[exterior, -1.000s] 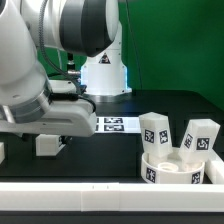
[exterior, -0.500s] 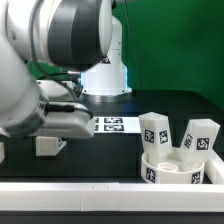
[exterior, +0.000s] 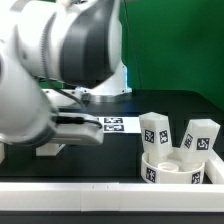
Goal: Assemble stool
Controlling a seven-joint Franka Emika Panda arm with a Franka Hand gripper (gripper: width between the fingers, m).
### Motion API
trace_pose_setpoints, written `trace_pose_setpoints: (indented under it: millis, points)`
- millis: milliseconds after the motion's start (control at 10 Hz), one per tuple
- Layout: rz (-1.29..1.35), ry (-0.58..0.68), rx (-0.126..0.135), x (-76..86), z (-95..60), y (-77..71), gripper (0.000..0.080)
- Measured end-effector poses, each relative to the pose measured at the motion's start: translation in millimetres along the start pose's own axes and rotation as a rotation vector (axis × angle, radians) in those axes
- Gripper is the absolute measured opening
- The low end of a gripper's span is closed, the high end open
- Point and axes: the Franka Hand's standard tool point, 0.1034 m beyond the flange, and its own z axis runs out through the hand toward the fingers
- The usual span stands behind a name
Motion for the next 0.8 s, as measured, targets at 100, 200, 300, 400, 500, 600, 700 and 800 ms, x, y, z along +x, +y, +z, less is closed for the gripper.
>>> trace_pose_setpoints:
  millis: [100,200,300,400,500,600,700,800]
  points:
    - [0.001,0.013,-0.003,2.6,2.0,0.9,0.0649]
    - [0.001,0.016,-0.004,2.0,5.3,0.9,0.0649]
    - [0.001,0.020,-0.005,2.4,6.3,0.8,0.0649]
    - [0.002,0.020,-0.004,2.4,6.5,1.3,0.0649]
    - [0.001,0.020,-0.002,2.4,6.4,2.8,0.0649]
    - [0.000,0.022,0.003,2.5,5.9,6.0,0.0649]
    - [0.001,0.024,0.009,2.5,5.2,10.1,0.0522]
    - [0.003,0.024,0.012,2.5,5.2,11.7,0.0522]
